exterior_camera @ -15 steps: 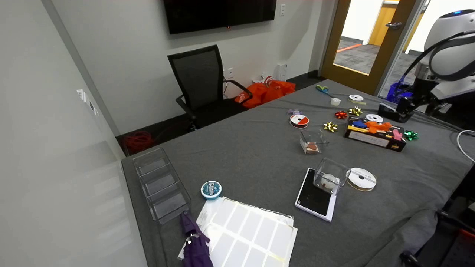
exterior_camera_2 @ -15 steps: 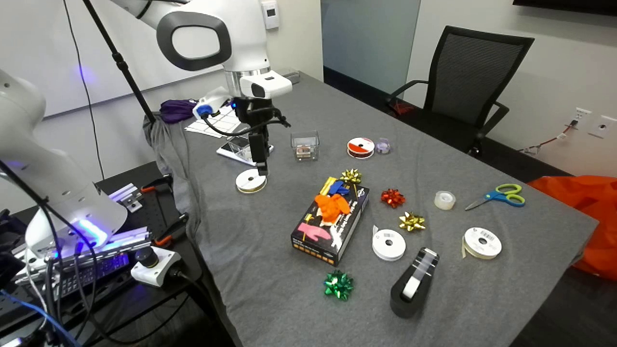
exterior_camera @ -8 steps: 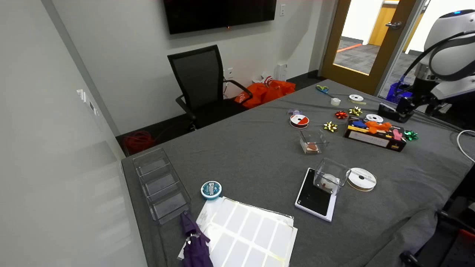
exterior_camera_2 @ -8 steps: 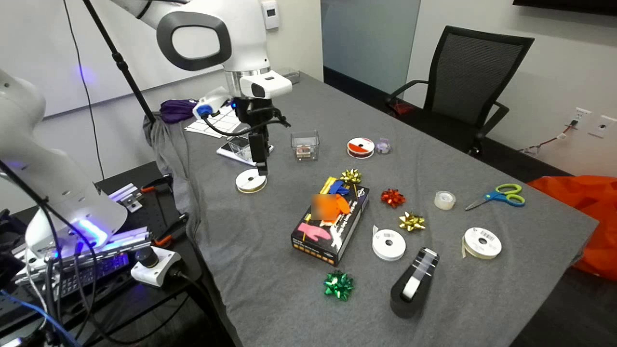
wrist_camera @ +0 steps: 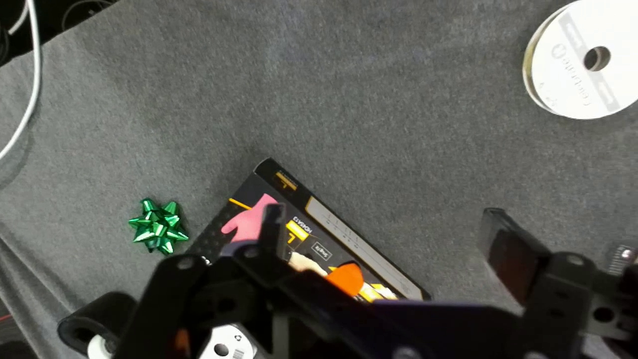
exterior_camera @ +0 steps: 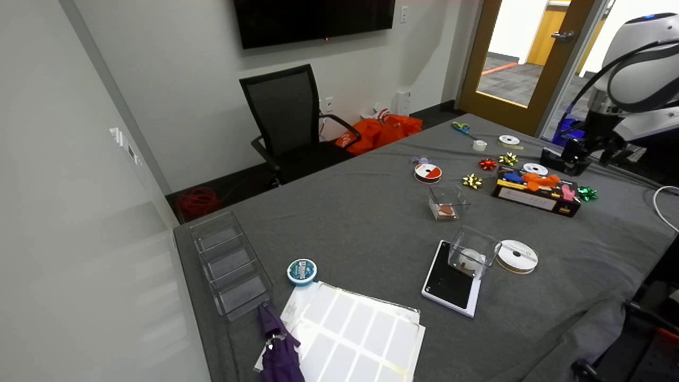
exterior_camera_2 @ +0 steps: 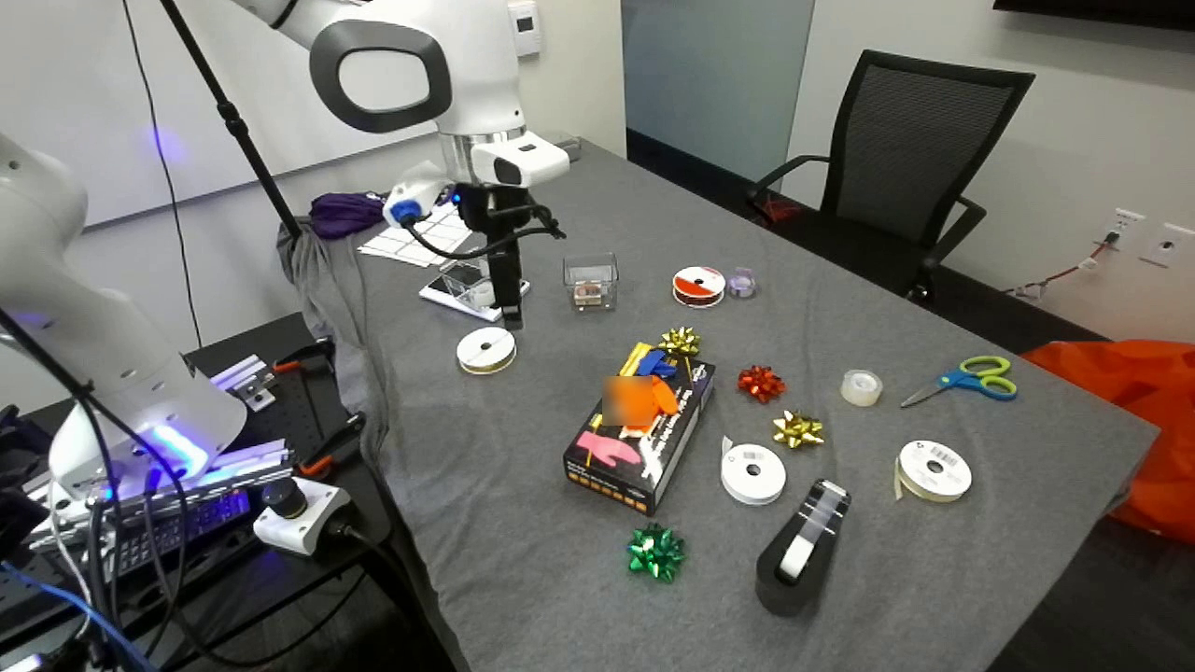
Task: Put the left tape on the black object, then move the right tray to the right
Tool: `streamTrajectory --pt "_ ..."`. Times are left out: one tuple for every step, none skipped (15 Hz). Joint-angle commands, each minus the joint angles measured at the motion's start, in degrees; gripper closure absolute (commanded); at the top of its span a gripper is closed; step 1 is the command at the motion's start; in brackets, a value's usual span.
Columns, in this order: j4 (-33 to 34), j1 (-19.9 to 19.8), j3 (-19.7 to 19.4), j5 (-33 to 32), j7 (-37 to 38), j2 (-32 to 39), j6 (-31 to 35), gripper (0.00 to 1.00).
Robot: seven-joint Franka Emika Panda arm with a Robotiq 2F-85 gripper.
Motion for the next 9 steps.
streamTrajectory --pt "2.6 0.0 0.5 6.4 -7.2 1.5 -2.4 0.0" --pt "3.0 0.1 0.5 7.5 -9.0 1.7 -2.6 0.0" --pt "3.2 0.2 0.6 8.4 -10.0 2.0 -2.8 0.0" --pt "3.3 0.2 0.6 8.9 -10.4 2.4 -3.0 0.0" --pt "3.2 0.2 0.6 9.5 -11.2 2.6 -2.9 0.0" --pt "3.0 0.2 0.6 9.9 -11.9 3.0 -2.5 0.0" --pt "3.1 0.2 0.6 9.9 -12.2 3.4 -2.3 0.0" --pt "3.4 0.2 0.6 9.7 -12.4 3.8 -2.5 0.0" --pt "3.8 0.2 0.6 9.3 -12.5 4.3 -2.8 0.0"
